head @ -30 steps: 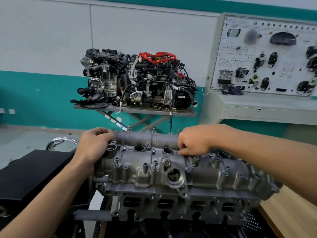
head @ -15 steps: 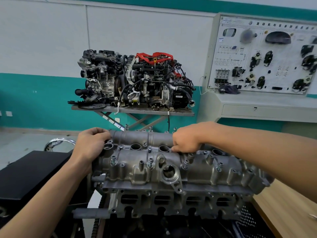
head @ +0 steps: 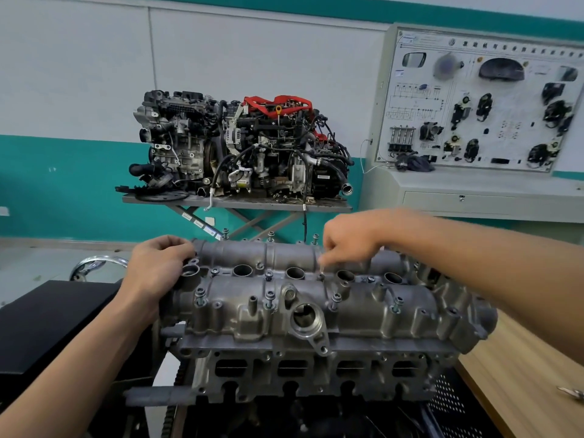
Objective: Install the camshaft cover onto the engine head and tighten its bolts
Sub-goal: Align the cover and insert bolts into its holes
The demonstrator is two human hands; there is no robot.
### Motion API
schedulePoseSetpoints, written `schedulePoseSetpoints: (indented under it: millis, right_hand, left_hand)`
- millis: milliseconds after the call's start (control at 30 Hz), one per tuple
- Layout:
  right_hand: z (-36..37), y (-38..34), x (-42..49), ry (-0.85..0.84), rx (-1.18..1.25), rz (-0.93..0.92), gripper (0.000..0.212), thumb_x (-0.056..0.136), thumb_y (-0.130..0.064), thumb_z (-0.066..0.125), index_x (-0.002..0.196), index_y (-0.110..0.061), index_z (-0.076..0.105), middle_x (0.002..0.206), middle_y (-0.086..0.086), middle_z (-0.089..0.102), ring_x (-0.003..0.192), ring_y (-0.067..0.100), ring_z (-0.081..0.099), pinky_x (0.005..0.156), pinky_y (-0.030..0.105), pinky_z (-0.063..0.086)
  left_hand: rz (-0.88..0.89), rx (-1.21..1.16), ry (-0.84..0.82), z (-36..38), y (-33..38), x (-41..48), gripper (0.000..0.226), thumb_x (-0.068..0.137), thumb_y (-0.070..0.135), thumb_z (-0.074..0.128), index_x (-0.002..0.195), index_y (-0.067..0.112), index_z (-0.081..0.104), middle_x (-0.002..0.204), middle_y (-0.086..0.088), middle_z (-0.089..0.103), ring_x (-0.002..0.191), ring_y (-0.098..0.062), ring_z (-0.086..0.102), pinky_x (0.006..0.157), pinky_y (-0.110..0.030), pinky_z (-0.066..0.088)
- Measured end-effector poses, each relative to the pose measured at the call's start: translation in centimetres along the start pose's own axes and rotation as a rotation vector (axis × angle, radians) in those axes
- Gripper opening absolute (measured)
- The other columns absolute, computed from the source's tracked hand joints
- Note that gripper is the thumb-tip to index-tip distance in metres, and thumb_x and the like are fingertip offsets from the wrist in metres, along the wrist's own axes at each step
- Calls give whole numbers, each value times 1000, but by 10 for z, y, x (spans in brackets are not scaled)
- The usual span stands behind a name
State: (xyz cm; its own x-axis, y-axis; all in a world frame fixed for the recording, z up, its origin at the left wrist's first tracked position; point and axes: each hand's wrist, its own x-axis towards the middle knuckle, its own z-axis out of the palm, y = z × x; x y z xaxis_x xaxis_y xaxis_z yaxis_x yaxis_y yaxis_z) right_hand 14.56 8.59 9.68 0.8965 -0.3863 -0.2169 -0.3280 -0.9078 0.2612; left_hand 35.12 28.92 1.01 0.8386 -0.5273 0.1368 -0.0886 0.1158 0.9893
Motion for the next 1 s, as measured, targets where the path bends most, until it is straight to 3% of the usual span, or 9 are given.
schedulePoseSetpoints:
  millis: [100, 267, 400, 567, 633, 700, 767, 867, 1000]
  right_hand:
    - [-2, 27, -20, -42, 64, 36, 6, 89, -21, 69, 90, -20, 75, 68, -13, 68, 68, 7, 65, 74, 28, 55]
    - [20, 41, -32, -24, 62, 7, 24, 84, -15, 73, 107, -22, 75, 77, -10, 73, 59, -3, 63, 53, 5, 42]
    - [27, 40, -39, -42, 32, -8, 25, 90, -17, 68, 112, -26, 73, 88, -6, 76, 63, 10, 70, 52, 9, 44]
    - [36, 35, -34, -17, -78, 23, 13, 94, -25, 61, 97, -20, 74, 74, -8, 68, 65, 11, 58, 55, 17, 39]
    - [38, 36, -32, -32, -94, 50, 31, 100, -32, 52, 84, -13, 71, 71, -1, 67, 66, 18, 58, 58, 24, 40]
    - [39, 38, -33, -29, -16, 68, 43, 104, -35, 44, 78, -10, 68, 70, 1, 70, 62, 13, 60, 59, 17, 39]
    - [39, 40, -35, 3, 34, 66, 42, 103, -35, 46, 77, -11, 69, 68, 0, 71, 54, 6, 57, 52, 10, 36]
    - [39, 40, -37, 23, -21, 34, 20, 94, -33, 62, 88, -18, 73, 66, -9, 65, 54, 0, 52, 51, 14, 36]
    - [45, 40, -33, -23, -52, 52, 27, 98, -33, 57, 82, -15, 67, 62, -9, 54, 54, 1, 46, 56, 24, 37]
  left_hand:
    - [1, -4, -4, 0, -2, 1, 26, 85, 3, 64, 63, 16, 66, 52, 0, 63, 42, -14, 59, 40, -26, 50]
    - [9, -8, 3, 0, -4, 2, 29, 86, 4, 64, 60, 17, 67, 55, 0, 62, 41, -12, 57, 43, -24, 49]
    - [8, -4, 2, 0, -4, 1, 25, 86, 5, 64, 64, 16, 66, 55, -1, 62, 42, -13, 58, 44, -26, 49]
    - [24, 3, 10, 0, -5, 1, 26, 85, 9, 65, 62, 21, 71, 59, -3, 63, 52, -21, 57, 61, -35, 51]
    - [33, 3, 21, 1, -5, 1, 29, 85, 10, 65, 60, 23, 71, 59, -3, 63, 51, -20, 56, 60, -34, 51]
    - [33, 7, 20, 1, -5, 0, 30, 85, 9, 65, 59, 23, 71, 58, -3, 63, 48, -19, 56, 56, -31, 51]
    - [18, 6, 20, 1, -3, -1, 30, 85, 8, 65, 59, 22, 71, 57, -3, 64, 45, -16, 58, 49, -28, 52]
    - [-3, -6, 33, 2, -2, -2, 25, 86, 8, 65, 63, 16, 69, 54, 0, 63, 41, -13, 58, 41, -25, 51]
    - [-12, 7, 50, 2, 2, -7, 23, 87, 6, 64, 65, 15, 67, 63, -6, 64, 50, -20, 58, 55, -31, 52]
